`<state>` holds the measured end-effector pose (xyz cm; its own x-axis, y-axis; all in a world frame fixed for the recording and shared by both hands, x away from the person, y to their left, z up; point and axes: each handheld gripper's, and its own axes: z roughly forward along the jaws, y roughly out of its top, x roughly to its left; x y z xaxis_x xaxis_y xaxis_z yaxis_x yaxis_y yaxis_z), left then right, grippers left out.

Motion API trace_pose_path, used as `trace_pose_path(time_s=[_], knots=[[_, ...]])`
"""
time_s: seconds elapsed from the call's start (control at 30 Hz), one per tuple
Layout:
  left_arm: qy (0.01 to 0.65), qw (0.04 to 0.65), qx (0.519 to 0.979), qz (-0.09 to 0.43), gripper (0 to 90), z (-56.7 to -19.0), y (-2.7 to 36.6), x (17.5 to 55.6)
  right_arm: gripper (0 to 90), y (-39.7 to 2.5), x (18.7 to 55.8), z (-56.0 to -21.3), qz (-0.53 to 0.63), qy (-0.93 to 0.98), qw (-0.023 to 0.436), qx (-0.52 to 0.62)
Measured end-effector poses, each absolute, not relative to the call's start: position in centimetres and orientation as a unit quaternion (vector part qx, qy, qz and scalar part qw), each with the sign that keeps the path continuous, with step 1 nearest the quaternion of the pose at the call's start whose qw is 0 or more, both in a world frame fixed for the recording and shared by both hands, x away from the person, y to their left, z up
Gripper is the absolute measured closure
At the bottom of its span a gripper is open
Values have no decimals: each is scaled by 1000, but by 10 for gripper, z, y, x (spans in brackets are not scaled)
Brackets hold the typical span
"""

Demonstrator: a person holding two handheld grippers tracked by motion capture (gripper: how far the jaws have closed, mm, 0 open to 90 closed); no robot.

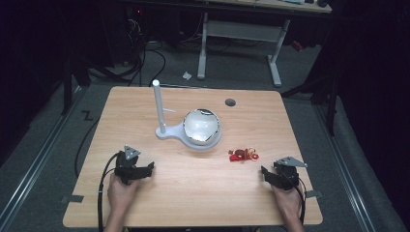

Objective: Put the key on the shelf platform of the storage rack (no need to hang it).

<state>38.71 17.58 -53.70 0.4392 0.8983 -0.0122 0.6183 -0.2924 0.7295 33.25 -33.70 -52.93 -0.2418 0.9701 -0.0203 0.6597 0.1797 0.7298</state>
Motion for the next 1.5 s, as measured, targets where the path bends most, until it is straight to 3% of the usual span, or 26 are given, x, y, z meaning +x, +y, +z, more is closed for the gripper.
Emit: trace_pose_path(time_s=[1.5], knots=[[488, 340, 777, 205, 169, -537, 176, 387, 383, -290, 347, -503, 352, 771, 238, 475]])
